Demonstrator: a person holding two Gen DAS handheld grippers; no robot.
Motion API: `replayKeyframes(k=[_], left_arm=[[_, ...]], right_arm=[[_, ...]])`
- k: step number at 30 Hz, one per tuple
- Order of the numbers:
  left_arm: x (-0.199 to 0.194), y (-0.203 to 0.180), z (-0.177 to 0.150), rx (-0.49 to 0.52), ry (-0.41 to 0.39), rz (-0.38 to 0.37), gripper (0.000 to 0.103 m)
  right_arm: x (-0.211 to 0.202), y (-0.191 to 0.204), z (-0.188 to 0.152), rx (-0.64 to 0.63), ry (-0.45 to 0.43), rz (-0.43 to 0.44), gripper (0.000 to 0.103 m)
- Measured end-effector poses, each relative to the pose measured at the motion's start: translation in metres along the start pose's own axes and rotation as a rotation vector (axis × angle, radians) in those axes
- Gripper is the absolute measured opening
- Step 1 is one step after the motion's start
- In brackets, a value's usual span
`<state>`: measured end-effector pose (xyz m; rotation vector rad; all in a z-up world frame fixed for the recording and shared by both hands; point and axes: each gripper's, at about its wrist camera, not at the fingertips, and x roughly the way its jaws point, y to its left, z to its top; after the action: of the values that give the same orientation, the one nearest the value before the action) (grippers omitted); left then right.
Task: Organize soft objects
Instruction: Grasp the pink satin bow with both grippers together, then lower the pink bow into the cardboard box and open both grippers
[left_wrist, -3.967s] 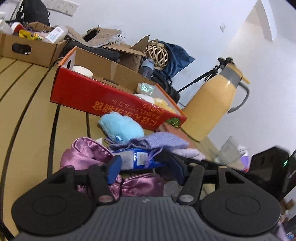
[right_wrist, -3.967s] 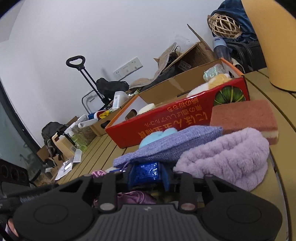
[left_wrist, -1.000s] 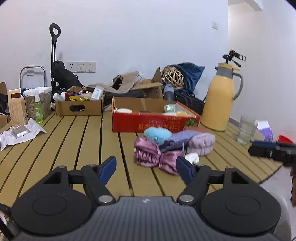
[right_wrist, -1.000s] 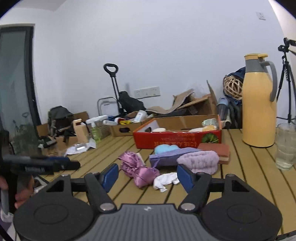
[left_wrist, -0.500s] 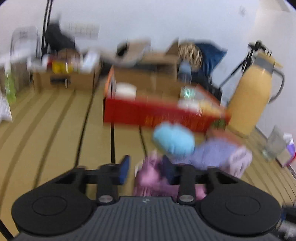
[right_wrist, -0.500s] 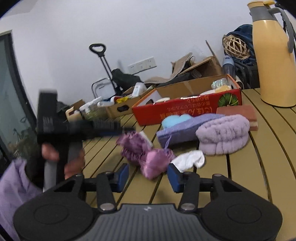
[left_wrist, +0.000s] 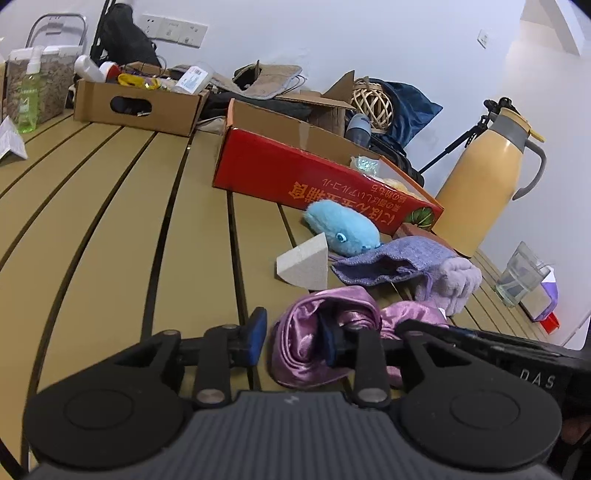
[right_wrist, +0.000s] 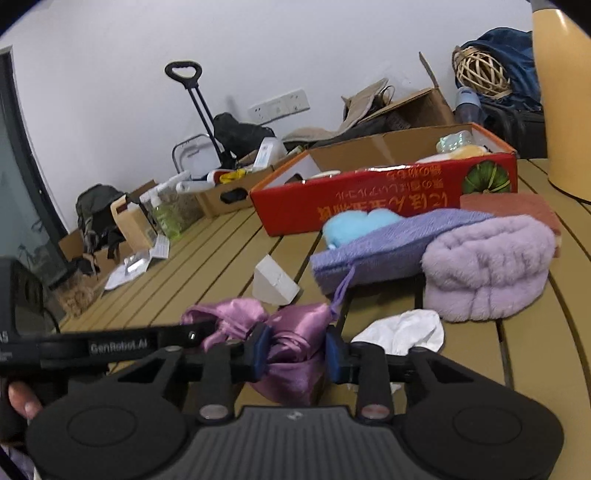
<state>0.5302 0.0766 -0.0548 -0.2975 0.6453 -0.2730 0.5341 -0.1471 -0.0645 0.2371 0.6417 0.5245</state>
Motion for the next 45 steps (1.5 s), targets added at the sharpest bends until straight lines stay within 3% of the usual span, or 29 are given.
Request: replayKeyframes(k=[4,6,11,14,17,20,23,28,32,34,35,37,40,45], left_arm=[[0.003,-0.001,0.001,0.002,0.008,-0.027,0.027],[0.003,-0.003,-0.001,0.015,0.009,-0.029,0.016],[-0.019,-0.011,0.008,0.007,-0.057,-0.061,0.011],[-0.028,-0.012,0.037,-0.011,-0.102,-0.098,0.011],[-0.014,-0.016,0.095,0.020,-0.133,-0.121,0.011],[0.025,-0.017,0.160,0.060,-0.135,-0.095,0.011],[0.090,-0.008,0.224,0.062,-0.082,-0.029,0.011],[0.199,0.014,0.279,0.084,0.025,0.128,0.011],[0.256,0.019,0.280,0.158,0.084,0.246,0.017],[0.259,0.021,0.283,0.169,0.100,0.205,0.021],[0.255,0.020,0.283,0.173,0.082,0.196,0.030],[0.248,0.022,0.284,0.166,0.062,0.214,0.042],[0.236,0.026,0.284,0.150,0.050,0.206,0.042],[0.191,0.014,0.295,0.150,0.032,0.224,0.042]], right_arm=[[0.005,-0.009,-0.001,0.032,0.011,0.036,0.017],[0.002,-0.010,-0.001,0.043,0.010,0.058,0.015],[-0.012,0.001,0.011,0.001,-0.016,0.096,0.013],[-0.026,0.005,0.040,-0.033,-0.055,0.152,0.013],[-0.023,0.007,0.092,-0.115,-0.104,0.173,0.013],[0.012,0.001,0.160,-0.197,-0.126,0.139,0.013],[0.074,-0.017,0.228,-0.197,-0.087,0.098,0.013],[0.202,-0.061,0.296,-0.104,0.068,0.019,0.013],[0.278,-0.078,0.302,-0.114,0.175,-0.076,0.014],[0.300,-0.085,0.298,-0.120,0.223,-0.110,0.018],[0.309,-0.089,0.295,-0.113,0.250,-0.105,0.019],[0.311,-0.092,0.288,-0.082,0.255,-0.092,0.022],[0.303,-0.096,0.287,-0.049,0.238,-0.077,0.039],[0.254,-0.085,0.305,-0.052,0.186,-0.091,0.041]])
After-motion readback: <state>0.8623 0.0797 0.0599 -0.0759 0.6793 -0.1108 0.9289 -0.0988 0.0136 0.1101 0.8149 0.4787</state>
